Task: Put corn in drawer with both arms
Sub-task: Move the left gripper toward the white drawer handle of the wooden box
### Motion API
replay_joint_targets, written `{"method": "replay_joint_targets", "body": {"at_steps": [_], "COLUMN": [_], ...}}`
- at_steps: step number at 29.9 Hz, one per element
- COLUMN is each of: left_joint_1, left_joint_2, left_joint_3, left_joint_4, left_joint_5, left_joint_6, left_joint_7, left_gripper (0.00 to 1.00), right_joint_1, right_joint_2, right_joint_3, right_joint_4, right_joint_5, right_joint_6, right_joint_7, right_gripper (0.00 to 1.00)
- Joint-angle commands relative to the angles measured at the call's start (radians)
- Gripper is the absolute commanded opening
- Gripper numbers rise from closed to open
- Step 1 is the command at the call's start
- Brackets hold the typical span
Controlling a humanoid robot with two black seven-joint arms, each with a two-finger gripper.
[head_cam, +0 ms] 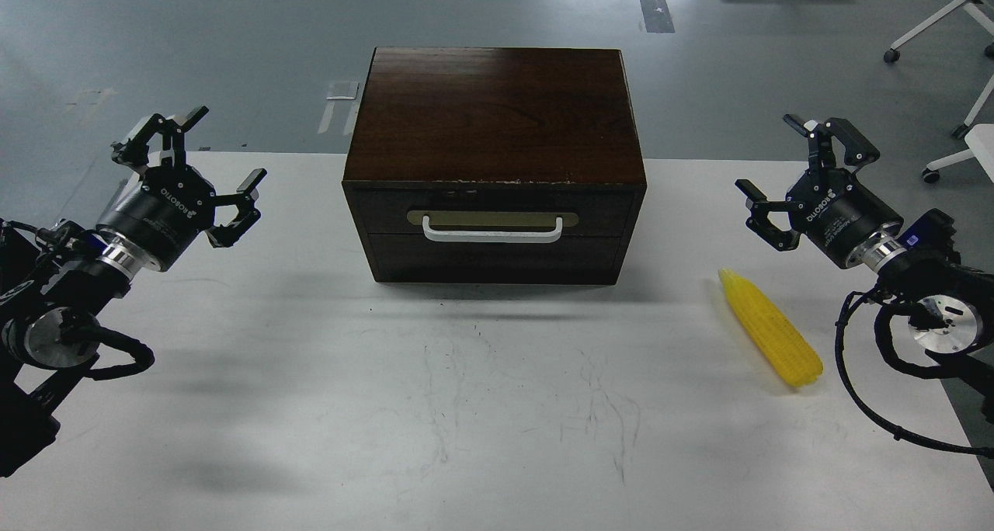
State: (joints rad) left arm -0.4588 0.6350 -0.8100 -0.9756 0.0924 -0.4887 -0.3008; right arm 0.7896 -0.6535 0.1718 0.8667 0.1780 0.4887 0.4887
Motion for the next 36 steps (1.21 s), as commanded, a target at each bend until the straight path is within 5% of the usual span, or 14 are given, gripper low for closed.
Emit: {"method": "replay_joint_targets", "body": {"at_steps": [1,12,16,27,33,36], "left_joint_1": [0.0,-0.02,-0.127,-0.431,-0.588,-0.713], "left_joint_2": [0.0,0.06,0.138,0.18,0.045,-0.035], "left_joint_3": [0.0,-0.024,-0.029,-0.032,0.023,0.162], "left_joint_4": [0.0,0.0,-0.002,-0.196,-0.327,-0.347], "left_joint_5": [0.001,-0.002,0.027,0.763,1.123,1.3], "left_joint_6": [0.0,0.0,0.0,0.0,0.0,0.0], "left_joint_7": [0.0,-0.006,-0.037,-0.05,-0.069,-0.147], "left_gripper": [0.98,0.98,0.98,0.98,0.98,0.98], "right_joint_1": [-0.001,0.002,0.003,0.01,0.011,0.01], "right_joint_2": [-0.003,-0.006,-0.008,-0.012,-0.012,-0.012], "right_joint_3": [0.0,0.0,-0.001,-0.003,-0.005,-0.003], "right_joint_4": [0.0,0.002,0.002,0.0,-0.002,-0.003], "right_joint_5": [0.0,-0.006,-0.009,-0.011,-0.011,-0.011], "right_joint_6": [0.0,0.0,0.0,0.0,0.0,0.0], "right_joint_7": [0.0,0.0,0.0,0.0,0.0,0.0], "right_gripper": [1.0,1.0,1.0,1.0,1.0,1.0]}}
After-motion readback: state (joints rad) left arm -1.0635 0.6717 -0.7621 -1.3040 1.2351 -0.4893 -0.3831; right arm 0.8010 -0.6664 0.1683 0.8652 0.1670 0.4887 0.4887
